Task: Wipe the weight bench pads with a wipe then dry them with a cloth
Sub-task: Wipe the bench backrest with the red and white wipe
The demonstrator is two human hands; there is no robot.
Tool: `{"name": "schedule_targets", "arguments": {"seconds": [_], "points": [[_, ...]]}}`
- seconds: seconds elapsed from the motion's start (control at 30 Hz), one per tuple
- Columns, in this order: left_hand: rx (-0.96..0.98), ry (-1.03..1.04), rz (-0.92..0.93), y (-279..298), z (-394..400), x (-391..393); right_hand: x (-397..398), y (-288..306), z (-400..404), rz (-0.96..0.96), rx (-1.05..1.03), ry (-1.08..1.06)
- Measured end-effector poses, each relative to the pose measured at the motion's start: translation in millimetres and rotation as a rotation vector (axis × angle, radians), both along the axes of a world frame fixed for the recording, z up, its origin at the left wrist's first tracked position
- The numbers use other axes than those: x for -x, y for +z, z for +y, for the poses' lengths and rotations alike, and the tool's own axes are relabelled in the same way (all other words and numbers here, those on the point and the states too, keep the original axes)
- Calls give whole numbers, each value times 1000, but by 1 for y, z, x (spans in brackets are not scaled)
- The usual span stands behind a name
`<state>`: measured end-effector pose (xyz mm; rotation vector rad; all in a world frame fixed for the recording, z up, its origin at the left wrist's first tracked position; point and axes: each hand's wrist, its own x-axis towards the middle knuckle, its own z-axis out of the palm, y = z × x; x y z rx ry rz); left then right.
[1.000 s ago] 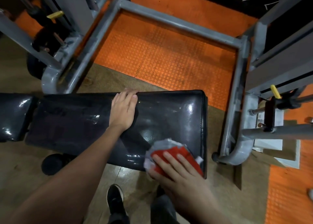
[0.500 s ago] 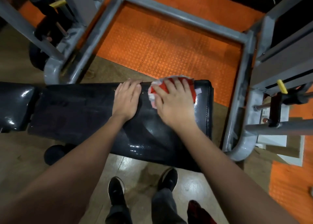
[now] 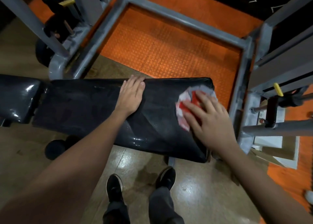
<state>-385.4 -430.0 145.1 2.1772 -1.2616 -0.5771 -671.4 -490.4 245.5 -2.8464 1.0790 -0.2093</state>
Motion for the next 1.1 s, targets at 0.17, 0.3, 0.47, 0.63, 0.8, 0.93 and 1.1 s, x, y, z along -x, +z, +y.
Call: {"name": "schedule_targets", "arguments": {"seconds": [0.17,0.3,0.47,0.63,0.8,0.93,1.1], "points": [[44,-55,85,-5,6,-9,-87,-30,-18,-82,60,-128],[79,-50,143,1,11,-18,-96,-26,37,-105,-152,98],[276,89,124,40,19,22,-42,0,14,-428,-119,-234],[147,-87,-6,63,-4,112,-37,-12,-9,-376,-123,-430],[121,-125,-35,58,-5,107,-41,-16,-7,-353,-61,-427],[29,127,-160,65,3,125,-50,-16,-3,-277,-36,-480],[-6,93,-70,60,15,141,-50,-16,0,-168,28,-395]]}}
